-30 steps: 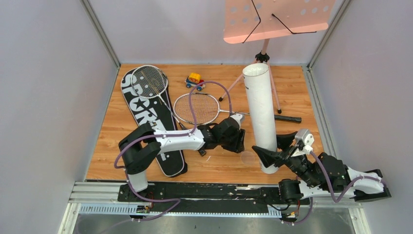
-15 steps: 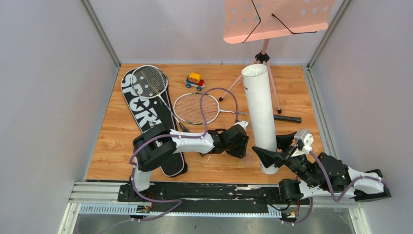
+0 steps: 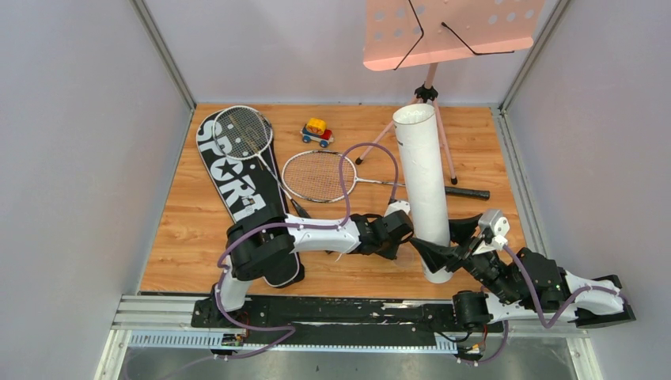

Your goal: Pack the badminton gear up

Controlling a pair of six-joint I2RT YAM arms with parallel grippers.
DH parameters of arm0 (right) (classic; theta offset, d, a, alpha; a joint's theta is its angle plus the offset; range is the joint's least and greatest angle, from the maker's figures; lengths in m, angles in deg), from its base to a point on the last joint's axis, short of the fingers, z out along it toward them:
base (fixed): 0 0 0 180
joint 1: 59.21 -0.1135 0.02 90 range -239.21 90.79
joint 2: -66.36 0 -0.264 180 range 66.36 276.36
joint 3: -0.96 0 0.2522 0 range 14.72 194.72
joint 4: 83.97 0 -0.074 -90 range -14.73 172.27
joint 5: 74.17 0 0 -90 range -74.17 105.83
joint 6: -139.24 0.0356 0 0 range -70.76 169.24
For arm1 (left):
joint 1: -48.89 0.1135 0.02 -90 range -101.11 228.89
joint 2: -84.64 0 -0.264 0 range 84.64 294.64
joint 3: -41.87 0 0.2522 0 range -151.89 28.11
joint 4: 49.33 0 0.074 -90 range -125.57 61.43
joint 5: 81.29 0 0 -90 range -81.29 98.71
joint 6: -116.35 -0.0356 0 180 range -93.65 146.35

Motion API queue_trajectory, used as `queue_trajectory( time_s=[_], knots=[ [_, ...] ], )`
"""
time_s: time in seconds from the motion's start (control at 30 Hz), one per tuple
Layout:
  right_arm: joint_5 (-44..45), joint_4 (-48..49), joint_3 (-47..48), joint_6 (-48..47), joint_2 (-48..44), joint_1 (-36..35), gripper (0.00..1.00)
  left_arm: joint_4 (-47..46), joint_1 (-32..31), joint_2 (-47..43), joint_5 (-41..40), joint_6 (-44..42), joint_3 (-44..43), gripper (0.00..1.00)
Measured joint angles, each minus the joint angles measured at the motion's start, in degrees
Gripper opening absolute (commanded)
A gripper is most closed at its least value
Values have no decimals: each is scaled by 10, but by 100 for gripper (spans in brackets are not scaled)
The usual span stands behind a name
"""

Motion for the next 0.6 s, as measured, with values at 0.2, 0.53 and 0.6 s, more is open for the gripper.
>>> queue_trajectory(
  time_s=[0.2,0.53,0.6],
  knots=[
    [0,-2,0,3,0,0,17,33,-8,9,-34,-3,-19,20],
    [0,-11,0,3,0,0,17,53,-9,-14,-90,-3,12,0],
    [0,-11,0,3,0,0,17,60,-9,-27,-100,-3,29,0]
  ],
)
